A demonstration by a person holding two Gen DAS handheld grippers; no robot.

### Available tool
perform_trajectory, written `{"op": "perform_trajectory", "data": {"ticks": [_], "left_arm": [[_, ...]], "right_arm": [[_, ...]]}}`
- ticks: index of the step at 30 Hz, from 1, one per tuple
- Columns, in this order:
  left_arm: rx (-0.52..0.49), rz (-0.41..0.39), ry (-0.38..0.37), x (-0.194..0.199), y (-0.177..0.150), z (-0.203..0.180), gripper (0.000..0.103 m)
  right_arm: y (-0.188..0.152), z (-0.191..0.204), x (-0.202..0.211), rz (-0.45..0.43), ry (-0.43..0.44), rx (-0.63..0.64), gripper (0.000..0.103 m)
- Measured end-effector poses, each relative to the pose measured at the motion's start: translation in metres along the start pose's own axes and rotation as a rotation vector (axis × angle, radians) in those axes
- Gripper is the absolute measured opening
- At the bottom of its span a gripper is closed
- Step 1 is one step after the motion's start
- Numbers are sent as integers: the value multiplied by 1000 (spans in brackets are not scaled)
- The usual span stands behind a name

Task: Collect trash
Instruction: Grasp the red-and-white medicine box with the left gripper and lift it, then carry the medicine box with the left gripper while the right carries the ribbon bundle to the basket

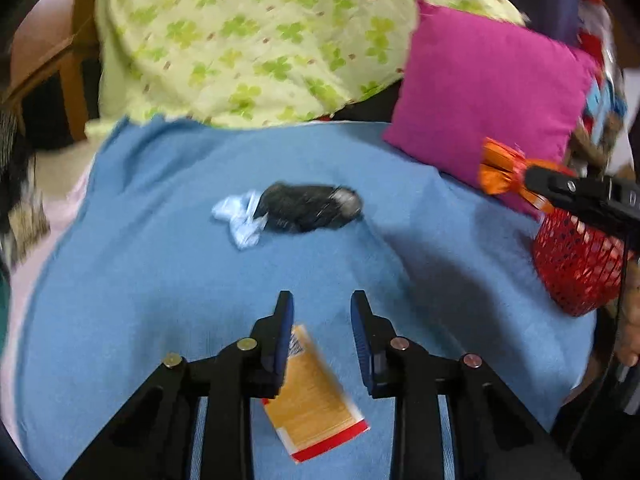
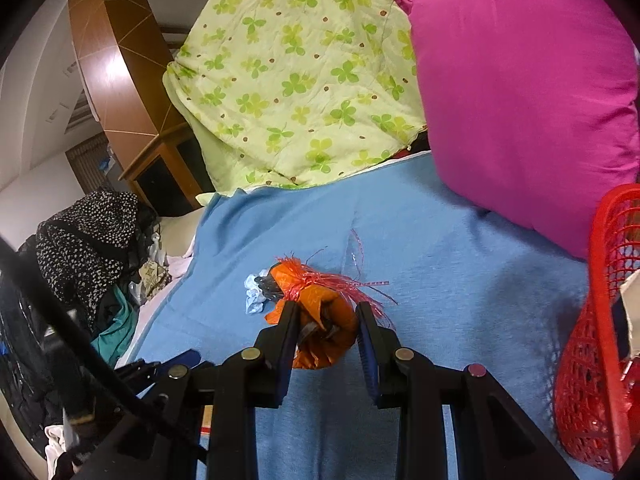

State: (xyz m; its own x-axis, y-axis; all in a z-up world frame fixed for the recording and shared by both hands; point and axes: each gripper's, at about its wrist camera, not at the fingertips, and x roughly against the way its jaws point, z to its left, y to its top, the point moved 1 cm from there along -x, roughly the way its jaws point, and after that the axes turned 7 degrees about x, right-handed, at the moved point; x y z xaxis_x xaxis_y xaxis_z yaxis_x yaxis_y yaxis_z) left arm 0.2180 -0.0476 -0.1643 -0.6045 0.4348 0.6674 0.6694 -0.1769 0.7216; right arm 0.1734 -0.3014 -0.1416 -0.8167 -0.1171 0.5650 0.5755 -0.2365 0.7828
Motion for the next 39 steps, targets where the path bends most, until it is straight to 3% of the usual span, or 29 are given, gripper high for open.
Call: {"op": "perform_trajectory", "data": {"ticks": [2, 4, 9, 14, 16, 21, 23, 25, 30, 39], "left_arm": [[49, -11, -4, 8, -5, 16, 37], [85, -31, 12, 18, -12, 27, 69], [138, -45, 12, 31, -32, 28, 74], [156, -10, 56, 16, -52, 1, 74], [131, -19, 117, 9, -54, -9, 74], [184, -48, 177, 0, -52, -1, 74], [208, -34, 181, -7, -52, 6, 72], [221, -9, 180, -13, -54, 10, 49], [197, -17, 186, -12, -56, 4, 48], [74, -108, 142, 41, -38, -48, 48]], "right_arm": [[0, -3, 3, -4, -8, 6, 31], [2, -8, 6, -11, -12, 5, 31], [5, -12, 7, -19, 7, -19, 31], [5, -3, 4, -19, 32, 1, 31], [5, 0, 4, -18, 35, 8, 31], [3, -1, 5, -18, 29, 25, 31], [4, -5, 6, -19, 29, 22, 31], [5, -9, 8, -23, 26, 13, 31], [6, -10, 15, -44, 33, 4, 31], [9, -19, 46, -136, 37, -48, 31]]}}
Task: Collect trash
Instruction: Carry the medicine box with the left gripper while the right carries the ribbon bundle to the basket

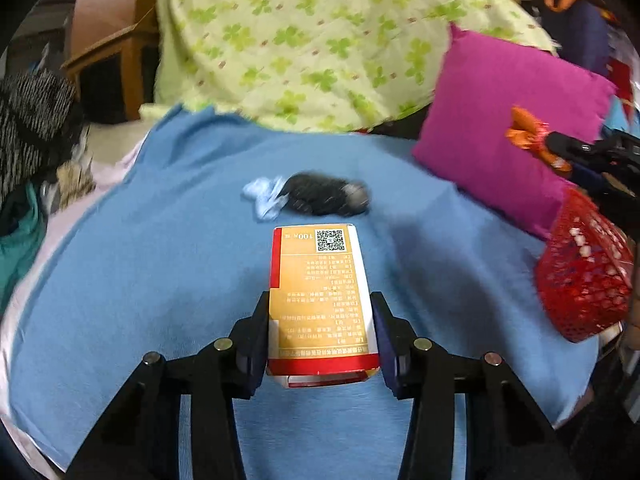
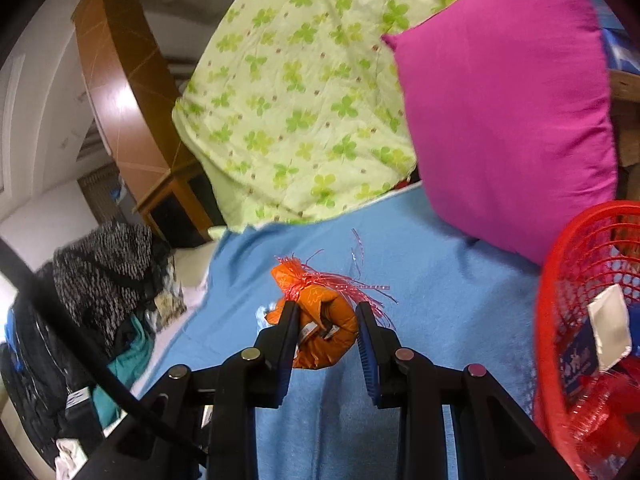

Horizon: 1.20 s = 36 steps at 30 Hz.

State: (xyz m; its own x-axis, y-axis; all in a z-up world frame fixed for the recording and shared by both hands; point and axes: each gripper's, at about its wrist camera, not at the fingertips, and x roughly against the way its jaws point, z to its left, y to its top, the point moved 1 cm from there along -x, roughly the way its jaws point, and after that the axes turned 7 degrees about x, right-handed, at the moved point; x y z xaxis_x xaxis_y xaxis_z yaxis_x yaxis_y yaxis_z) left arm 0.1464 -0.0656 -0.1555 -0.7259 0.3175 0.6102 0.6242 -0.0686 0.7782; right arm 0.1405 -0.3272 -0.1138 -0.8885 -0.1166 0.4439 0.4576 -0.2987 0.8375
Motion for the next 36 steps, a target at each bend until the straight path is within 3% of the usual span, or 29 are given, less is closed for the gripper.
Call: {"op": "perform_trajectory", "data": {"ticks": [10, 22, 36], "left_arm": [[-152, -127, -43, 66, 37, -73, 48], [-232, -175, -84, 100, 54, -145, 48], [-313, -190, -142, 110, 56, -208, 48]], "right_arm": [[-10, -16, 90, -140, -48, -58, 31], [-2, -26, 180, -164, -126, -13, 31], [2, -45, 240, -250, -192, -23, 31]]}}
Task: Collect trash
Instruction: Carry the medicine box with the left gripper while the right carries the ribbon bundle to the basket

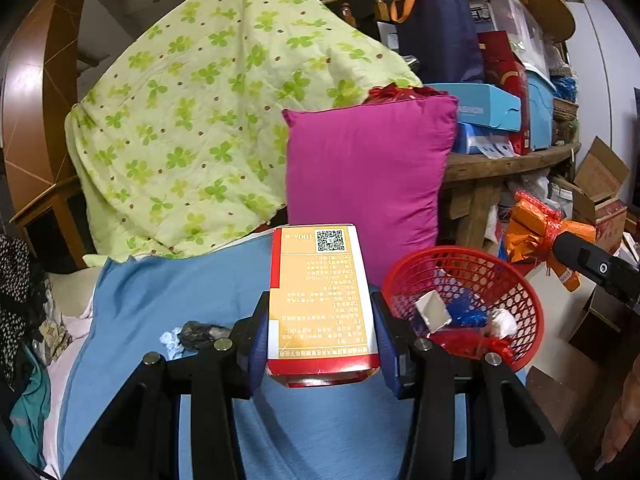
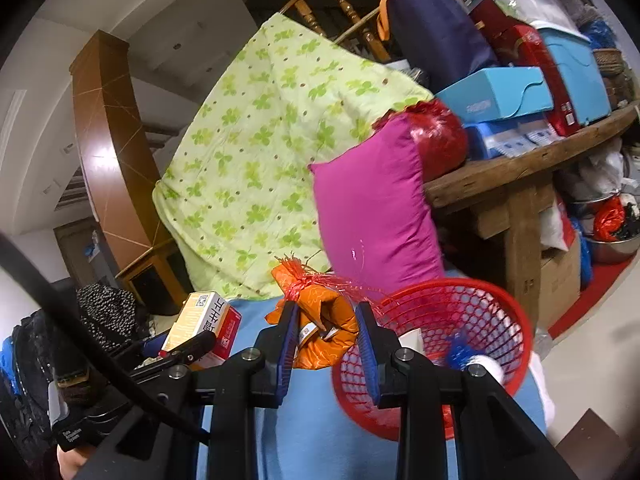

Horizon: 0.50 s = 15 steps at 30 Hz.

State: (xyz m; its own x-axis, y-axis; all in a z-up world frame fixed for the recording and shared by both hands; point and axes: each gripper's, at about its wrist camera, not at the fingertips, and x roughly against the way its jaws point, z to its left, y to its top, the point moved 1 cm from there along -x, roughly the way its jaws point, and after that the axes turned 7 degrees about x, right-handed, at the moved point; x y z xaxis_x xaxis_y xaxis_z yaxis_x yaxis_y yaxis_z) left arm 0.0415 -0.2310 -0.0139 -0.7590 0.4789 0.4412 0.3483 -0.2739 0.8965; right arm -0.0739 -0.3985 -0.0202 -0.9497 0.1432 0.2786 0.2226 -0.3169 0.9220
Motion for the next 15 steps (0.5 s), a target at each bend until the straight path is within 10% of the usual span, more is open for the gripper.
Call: {"op": "perform_trajectory", "data": {"ticks": [15], "left_arm": [[-40, 16, -52, -9, 7, -38, 48]], "right_arm": [[2, -31, 18, -21, -47, -59, 31]]}}
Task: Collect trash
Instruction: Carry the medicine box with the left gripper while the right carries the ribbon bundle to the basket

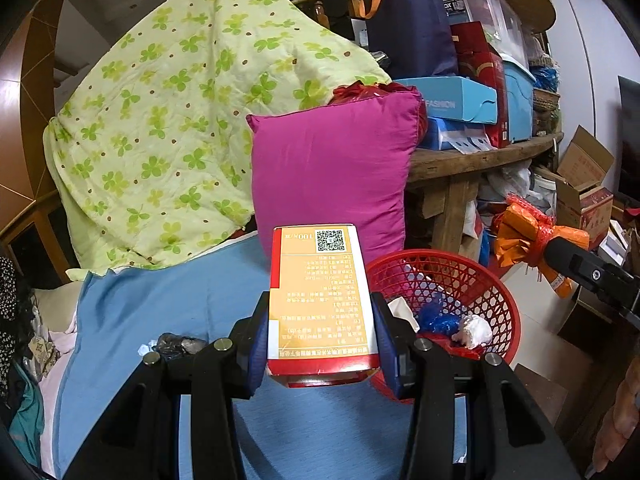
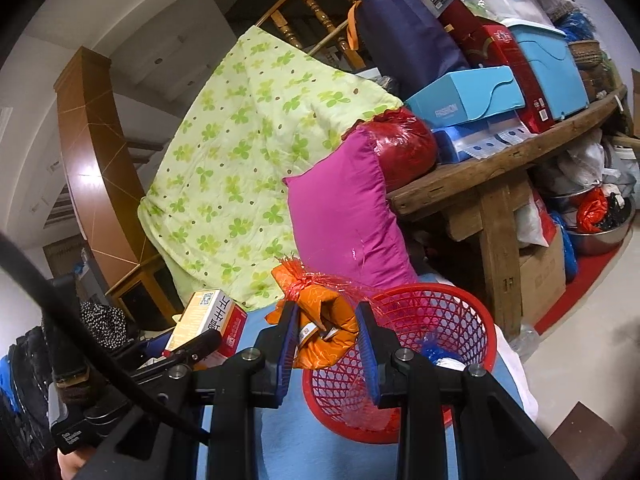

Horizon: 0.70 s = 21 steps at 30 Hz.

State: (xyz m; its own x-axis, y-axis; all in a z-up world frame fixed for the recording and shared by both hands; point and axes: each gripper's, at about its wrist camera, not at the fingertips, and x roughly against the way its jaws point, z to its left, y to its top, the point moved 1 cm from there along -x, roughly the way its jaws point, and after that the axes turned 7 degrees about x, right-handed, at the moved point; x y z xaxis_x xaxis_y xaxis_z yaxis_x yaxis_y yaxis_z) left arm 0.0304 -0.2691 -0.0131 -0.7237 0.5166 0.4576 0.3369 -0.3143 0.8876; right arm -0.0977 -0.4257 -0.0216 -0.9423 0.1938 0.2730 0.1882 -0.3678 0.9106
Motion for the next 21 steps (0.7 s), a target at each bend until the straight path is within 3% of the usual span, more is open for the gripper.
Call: {"op": "perform_trajectory", "data": {"ticks": [21], "left_arm": [[-12, 53, -55, -30, -1, -21, 49]], "right_arm": [[-3, -30, -7, 18, -57, -61, 31]]}}
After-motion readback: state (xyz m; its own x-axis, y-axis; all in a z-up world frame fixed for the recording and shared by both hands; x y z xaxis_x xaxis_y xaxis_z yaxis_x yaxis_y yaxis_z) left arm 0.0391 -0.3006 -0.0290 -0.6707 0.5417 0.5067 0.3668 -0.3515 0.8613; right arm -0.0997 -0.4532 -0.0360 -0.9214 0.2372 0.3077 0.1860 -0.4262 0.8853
